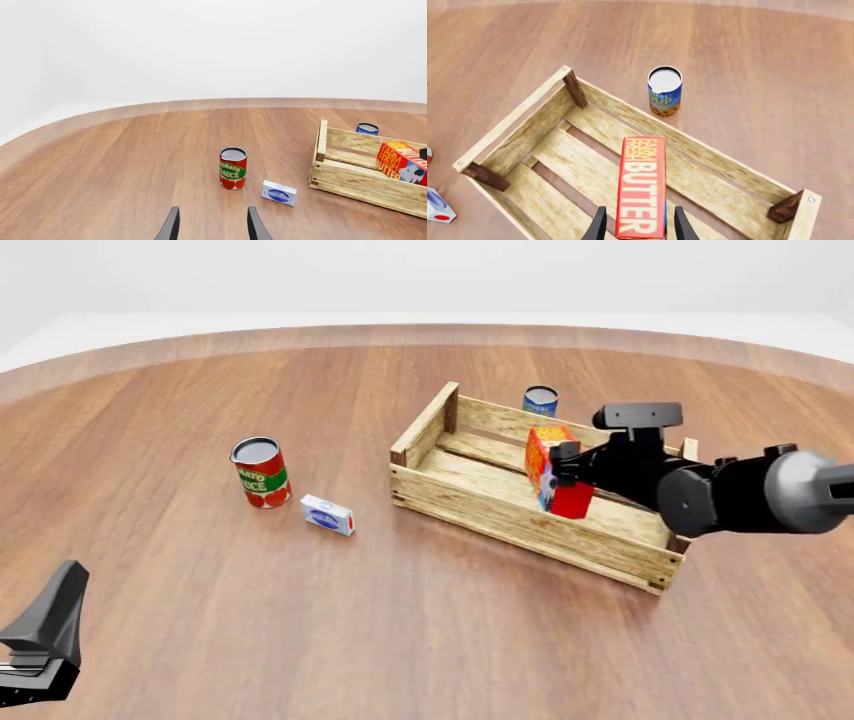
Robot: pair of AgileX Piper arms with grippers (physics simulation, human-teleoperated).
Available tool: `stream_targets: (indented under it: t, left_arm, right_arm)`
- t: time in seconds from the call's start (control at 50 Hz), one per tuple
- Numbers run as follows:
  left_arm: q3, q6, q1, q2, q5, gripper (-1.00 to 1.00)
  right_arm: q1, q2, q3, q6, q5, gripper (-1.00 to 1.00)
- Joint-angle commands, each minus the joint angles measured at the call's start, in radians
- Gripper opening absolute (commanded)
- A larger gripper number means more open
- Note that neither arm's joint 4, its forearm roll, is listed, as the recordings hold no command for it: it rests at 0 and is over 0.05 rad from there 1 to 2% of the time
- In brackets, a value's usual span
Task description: Pick up the butter and put it in the tray.
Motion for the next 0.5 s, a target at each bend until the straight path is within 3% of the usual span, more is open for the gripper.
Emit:
stream_targets:
  t: [0.02,0.5]
  left_arm:
    - [0.000,0.000,0.000,0.000,0.000,1.00]
    - [0.000,0.000,0.000,0.000,0.000,1.00]
  right_arm:
    - [0.005,-0.024,0.014,-0.001,0.003,1.00]
    - [-0.004,-0.103,0.061,-0.009,0.018,1.00]
